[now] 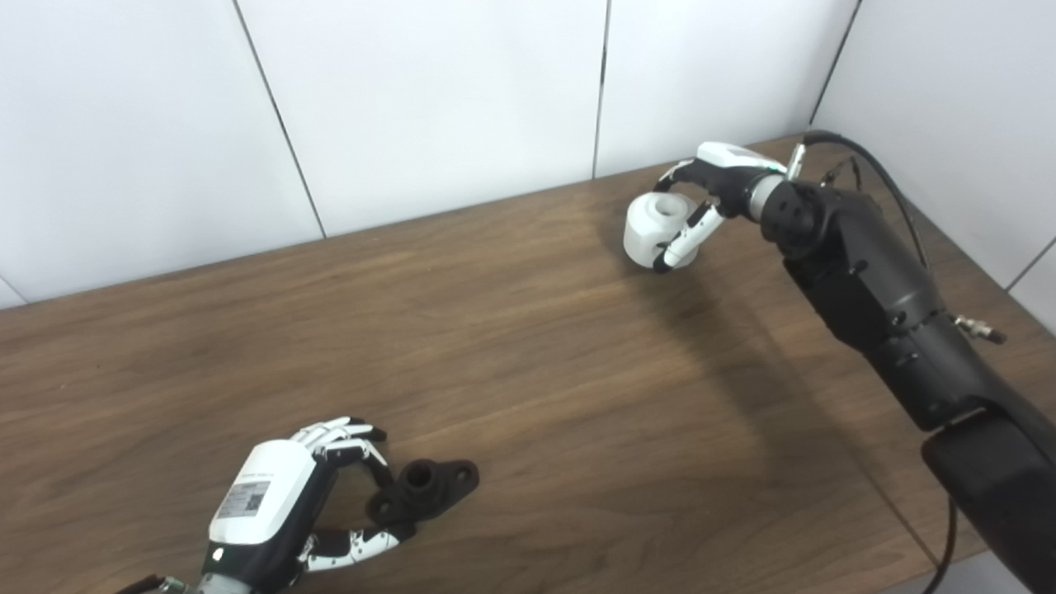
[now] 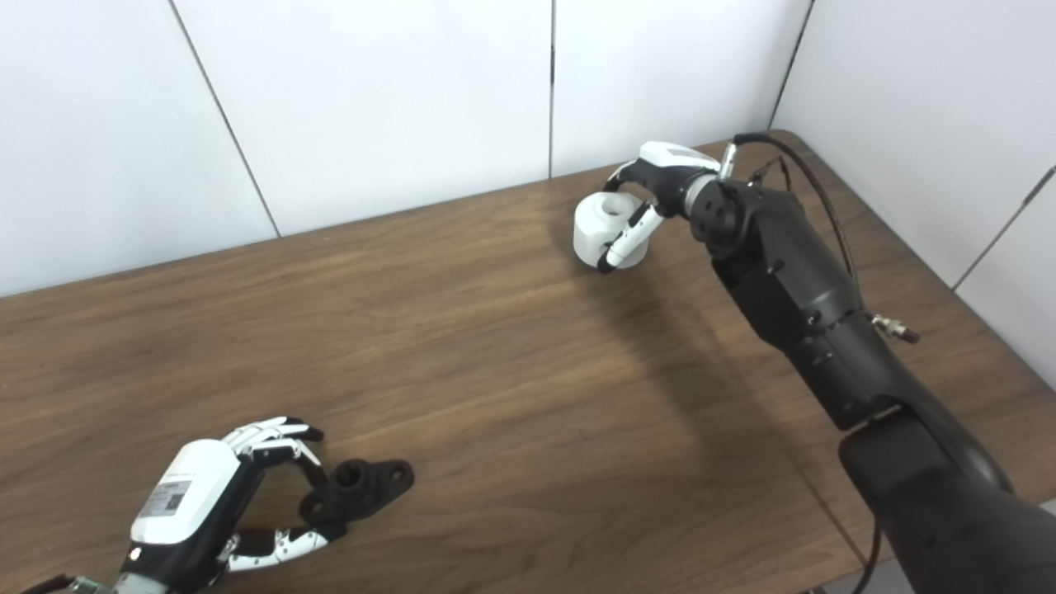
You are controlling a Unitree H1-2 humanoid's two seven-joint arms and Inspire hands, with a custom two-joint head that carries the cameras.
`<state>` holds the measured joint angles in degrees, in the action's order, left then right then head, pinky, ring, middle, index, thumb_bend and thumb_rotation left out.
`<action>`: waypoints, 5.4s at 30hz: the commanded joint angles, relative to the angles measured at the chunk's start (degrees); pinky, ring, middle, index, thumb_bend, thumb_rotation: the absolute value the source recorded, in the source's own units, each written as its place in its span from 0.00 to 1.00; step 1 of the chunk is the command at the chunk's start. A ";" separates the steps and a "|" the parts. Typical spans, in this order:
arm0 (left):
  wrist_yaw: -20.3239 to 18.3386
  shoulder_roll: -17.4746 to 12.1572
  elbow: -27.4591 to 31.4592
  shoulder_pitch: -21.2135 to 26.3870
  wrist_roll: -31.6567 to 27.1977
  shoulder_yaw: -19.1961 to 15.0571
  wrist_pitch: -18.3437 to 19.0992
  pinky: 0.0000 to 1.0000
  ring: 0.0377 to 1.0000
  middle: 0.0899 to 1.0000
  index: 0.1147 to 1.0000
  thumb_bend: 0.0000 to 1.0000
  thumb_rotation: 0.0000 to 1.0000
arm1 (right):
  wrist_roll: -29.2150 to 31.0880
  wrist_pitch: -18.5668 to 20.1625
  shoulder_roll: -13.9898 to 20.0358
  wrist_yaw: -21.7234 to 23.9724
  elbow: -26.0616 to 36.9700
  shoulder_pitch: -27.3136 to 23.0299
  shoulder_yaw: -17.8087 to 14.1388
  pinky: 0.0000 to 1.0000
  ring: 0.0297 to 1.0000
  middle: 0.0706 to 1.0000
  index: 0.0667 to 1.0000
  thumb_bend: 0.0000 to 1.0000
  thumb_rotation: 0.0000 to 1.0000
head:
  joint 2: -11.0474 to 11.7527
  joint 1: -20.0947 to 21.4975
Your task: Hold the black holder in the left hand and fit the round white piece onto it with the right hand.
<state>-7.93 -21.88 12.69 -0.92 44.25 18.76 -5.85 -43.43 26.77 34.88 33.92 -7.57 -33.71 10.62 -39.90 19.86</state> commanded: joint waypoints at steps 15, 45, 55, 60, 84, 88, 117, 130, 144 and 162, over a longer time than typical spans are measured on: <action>-1.15 -0.75 -2.28 -1.55 1.37 0.07 1.25 0.82 0.83 0.75 0.42 0.52 0.06 | 1.33 -1.15 1.25 -5.80 1.32 -2.32 -0.58 0.89 1.00 0.91 0.71 0.93 0.24 | -0.31 -0.06; 0.48 0.61 -1.31 -1.72 0.77 -0.70 0.42 0.79 0.82 0.74 0.42 0.52 0.06 | 4.62 -4.53 2.24 -11.00 2.46 0.48 -0.35 0.83 0.96 0.82 0.45 0.52 0.14 | -0.93 -0.82; -0.14 0.71 -1.18 -1.73 1.00 -0.64 0.74 0.80 0.83 0.74 0.42 0.52 0.06 | 3.89 -8.73 2.48 -14.94 4.41 1.37 -0.93 0.86 0.90 0.76 0.45 0.52 0.13 | -1.02 -0.93; -0.23 0.94 -1.32 -1.61 1.26 -0.46 0.93 0.80 0.82 0.74 0.42 0.52 0.06 | 3.46 -9.28 3.10 -14.68 6.90 1.35 -0.80 0.84 0.91 0.76 0.45 0.52 0.13 | -1.13 -2.16; -1.81 5.10 -1.29 -0.65 5.26 2.51 4.03 0.83 0.83 0.75 0.42 0.52 0.05 | 1.06 -4.10 0.10 4.36 36.20 1.42 2.37 0.80 0.94 0.77 0.45 0.52 0.14 | -2.35 -14.58; -2.06 6.15 -1.23 -0.41 5.46 3.13 5.07 0.84 0.83 0.75 0.42 0.52 0.05 | 2.26 -3.47 -1.17 7.51 40.25 1.90 2.34 0.80 0.95 0.79 0.45 0.52 0.14 | -3.21 -16.94; -4.89 8.08 0.17 1.19 7.25 5.23 10.49 0.80 0.85 0.76 0.42 0.52 0.05 | 1.54 -7.00 -10.25 12.24 45.82 4.31 8.59 0.74 0.95 0.79 0.45 0.52 0.13 | -5.63 -18.86; -4.33 8.41 -0.65 1.86 7.46 5.97 10.25 0.81 0.84 0.76 0.42 0.52 0.05 | 0.76 -10.40 -12.55 11.59 43.43 5.95 9.46 0.73 0.95 0.78 0.45 0.52 0.13 | -5.84 -19.62; -4.64 9.43 -0.32 1.99 8.13 6.27 11.19 0.82 0.85 0.76 0.42 0.52 0.05 | 0.81 -12.29 -12.94 11.24 41.51 7.74 9.72 0.72 0.95 0.80 0.45 0.52 0.13 | -6.26 -20.65; -4.39 9.68 0.10 1.90 8.16 6.77 11.44 0.81 0.84 0.76 0.42 0.52 0.05 | 0.42 -13.04 -15.43 11.81 40.47 8.63 11.97 0.71 0.97 0.80 0.45 0.52 0.13 | -6.84 -21.38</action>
<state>-9.48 -12.29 13.81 1.52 52.51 24.17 5.21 -42.85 15.13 19.54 46.39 33.24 -23.66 22.44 -46.58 -1.41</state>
